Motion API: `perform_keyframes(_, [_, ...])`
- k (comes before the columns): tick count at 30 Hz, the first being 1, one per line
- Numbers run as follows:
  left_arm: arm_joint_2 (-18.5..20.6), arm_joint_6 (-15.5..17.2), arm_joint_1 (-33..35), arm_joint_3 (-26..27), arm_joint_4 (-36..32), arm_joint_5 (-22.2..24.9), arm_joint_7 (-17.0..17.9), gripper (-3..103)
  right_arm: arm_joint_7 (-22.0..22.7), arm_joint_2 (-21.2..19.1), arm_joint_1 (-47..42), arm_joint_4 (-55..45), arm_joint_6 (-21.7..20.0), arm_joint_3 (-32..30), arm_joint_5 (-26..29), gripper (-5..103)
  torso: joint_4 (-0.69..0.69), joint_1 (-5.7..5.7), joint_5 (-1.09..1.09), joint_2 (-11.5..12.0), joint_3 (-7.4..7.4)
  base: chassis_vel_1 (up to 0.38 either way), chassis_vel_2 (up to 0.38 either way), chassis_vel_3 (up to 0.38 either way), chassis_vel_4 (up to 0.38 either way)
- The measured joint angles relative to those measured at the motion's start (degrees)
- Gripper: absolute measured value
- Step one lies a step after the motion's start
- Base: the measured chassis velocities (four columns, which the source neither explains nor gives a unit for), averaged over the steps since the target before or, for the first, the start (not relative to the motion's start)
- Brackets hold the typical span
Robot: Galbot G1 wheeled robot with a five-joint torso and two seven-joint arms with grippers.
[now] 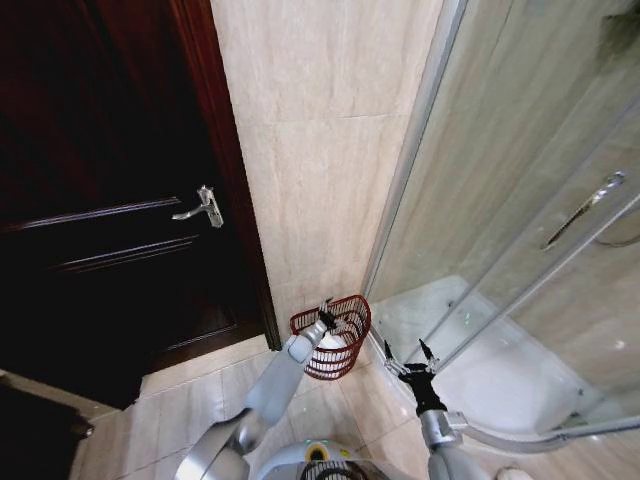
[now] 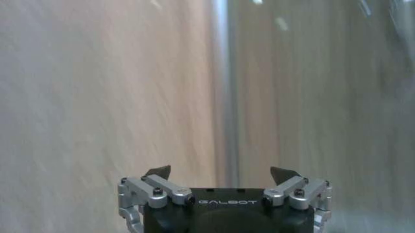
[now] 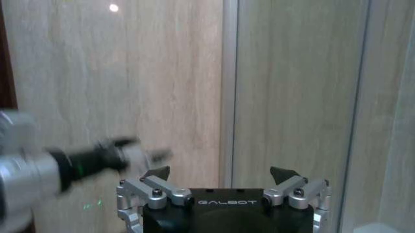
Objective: Discard the used towel into the hamper.
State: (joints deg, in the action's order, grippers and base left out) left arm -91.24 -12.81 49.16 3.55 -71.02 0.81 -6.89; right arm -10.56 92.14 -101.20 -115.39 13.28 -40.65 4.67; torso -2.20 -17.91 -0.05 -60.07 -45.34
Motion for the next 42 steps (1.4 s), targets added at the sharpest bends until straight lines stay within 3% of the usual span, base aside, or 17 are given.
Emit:
perform_keyframes(1, [0.0, 0.0, 0.0, 0.0, 0.0, 0.0, 0.0, 100, 0.0, 0.0, 0.0, 0.0, 0.0, 0.0, 0.0, 100, 0.0, 0.0, 0.0, 0.0, 0.0, 0.0, 0.0, 0.0, 0.0])
perform_keyframes(4, [5.71, 3.86, 6.71, 5.74, -13.83, 4.97, 1.5, 100, -0.52, 0.0, 0.06, -1.65, -0.92, -0.59, 0.69, 100, -0.06, 0.0, 0.06, 0.0, 0.0, 0.0, 0.0, 0.0, 0.0])
perform_keyframes(5, [5.71, 3.86, 6.71, 5.74, -13.83, 4.97, 1.5, 100, -0.52, 0.0, 0.06, -1.65, -0.92, -0.59, 0.69, 100, -0.06, 0.0, 0.06, 0.0, 0.0, 0.0, 0.0, 0.0, 0.0])
perform_keyframes(7, [10.06, 5.32, 12.74, 10.31, -20.76, 7.72, 2.88, 100, -0.84, -0.21, -0.13, -2.8, -1.44, -0.97, 1.48, 100, -0.07, 0.0, 0.02, 0.0, 0.0, 0.0, 0.0, 0.0, 0.0])
perform_keyframes(11, [13.48, 4.59, 20.79, 18.0, -26.57, 8.45, 3.34, 100, -1.09, -1.09, -0.37, -4.22, -1.7, -1.59, 2.29, 100, -0.07, 0.0, 0.02, 0.0, -0.01, 0.0, 0.0, 0.0, 0.0])
perform_keyframes(16, [14.32, 4.47, 28.16, 23.62, -34.11, 10.95, 3.89, 100, -1.33, -2.0, -1.42, -6.37, -1.75, -2.01, 2.68, 100, -0.05, 0.0, 0.05, 0.0, 0.0, 0.0, 0.0, 0.0, 0.0])
perform_keyframes(18, [13.01, 4.91, 33.72, 27.37, -39.88, 13.04, 5.42, 100, -2.26, -2.22, -2.69, -8.66, -1.78, -2.12, 2.8, 100, -0.04, 0.0, 0.04, 0.0, 0.0, 0.0, 0.0, 0.0, 0.0])
perform_keyframes(22, [11.6, 4.49, 41.01, 30.46, -44.72, 15.21, 6.55, 100, -3.7, -1.95, -3.88, -11.52, -2.12, -1.83, 3.44, 100, -0.05, 0.01, 0.05, 0.0, 0.0, 0.0, 0.0, 0.0, 0.0])
perform_keyframes(26, [11.57, 1.32, 43.53, 31.24, -44.36, 15.37, 6.54, 100, -4.08, -0.95, -4.03, -12.61, -2.37, -0.79, 2.86, 100, -0.04, 0.01, 0.04, 0.0, 0.0, 0.0, 0.0, 0.0, 0.0])
perform_keyframes(42, [12.02, -1.75, 41.83, 29.51, -42.0, 15.24, 4.69, 100, -4.98, -0.02, -5.4, -13.08, -2.1, -0.32, 0.77, 100, -0.04, -0.03, 0.04, 0.01, -0.02, 0.019, -0.019, -0.024, 0.017])
